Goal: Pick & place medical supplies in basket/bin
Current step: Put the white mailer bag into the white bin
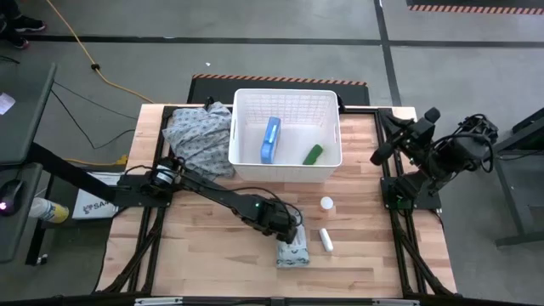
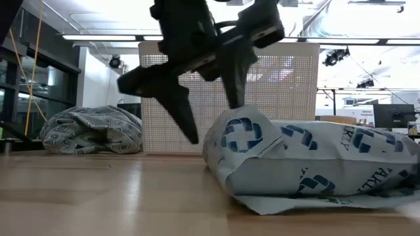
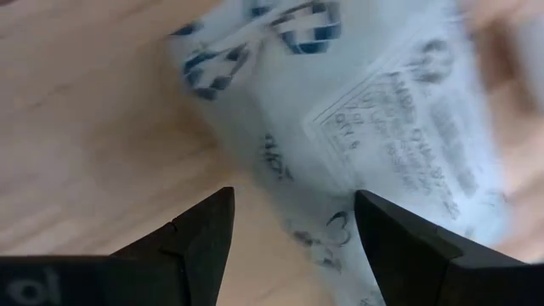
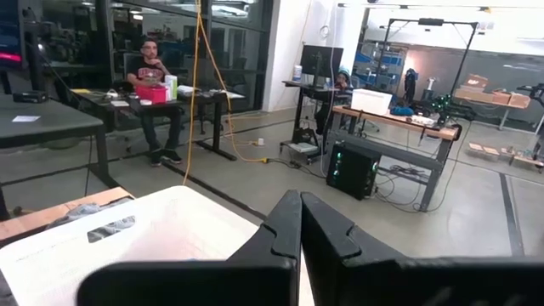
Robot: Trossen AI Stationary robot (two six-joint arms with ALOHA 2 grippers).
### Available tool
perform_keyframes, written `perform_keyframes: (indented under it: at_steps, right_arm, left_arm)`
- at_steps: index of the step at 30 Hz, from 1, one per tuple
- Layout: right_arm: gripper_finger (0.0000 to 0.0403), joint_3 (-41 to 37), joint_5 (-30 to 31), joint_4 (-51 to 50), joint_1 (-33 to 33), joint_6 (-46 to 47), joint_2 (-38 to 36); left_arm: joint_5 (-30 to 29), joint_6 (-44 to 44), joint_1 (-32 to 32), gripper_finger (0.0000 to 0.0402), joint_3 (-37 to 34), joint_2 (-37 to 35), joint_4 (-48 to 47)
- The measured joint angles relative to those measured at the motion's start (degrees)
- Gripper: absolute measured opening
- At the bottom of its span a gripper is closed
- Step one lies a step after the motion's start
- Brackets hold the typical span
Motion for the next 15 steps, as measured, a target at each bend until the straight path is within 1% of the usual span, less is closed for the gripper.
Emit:
perform_keyframes:
  at_steps: [2,4,6,15]
  right_arm:
    - [0.0000,0.00,-0.11,-0.02,0.00,0.27,0.12]
    - [0.0000,0.00,-0.24,0.00,0.00,0.25,0.37]
    - [0.0000,0.02,-0.29,-0.02,0.00,0.21,0.42]
    - [0.0000,0.00,-0.27,0.00,0.00,0.10,0.42]
  left_arm:
    - [1.19,0.03,0.18,0.0275,0.27,1.13,2.63]
    - [2.50,0.03,0.14,0.0275,0.28,1.25,2.11]
    - [3.37,-0.10,0.18,0.0275,0.36,2.10,3.85]
    - [3.43,-0.18,0.18,0.0275,0.31,2.23,4.51]
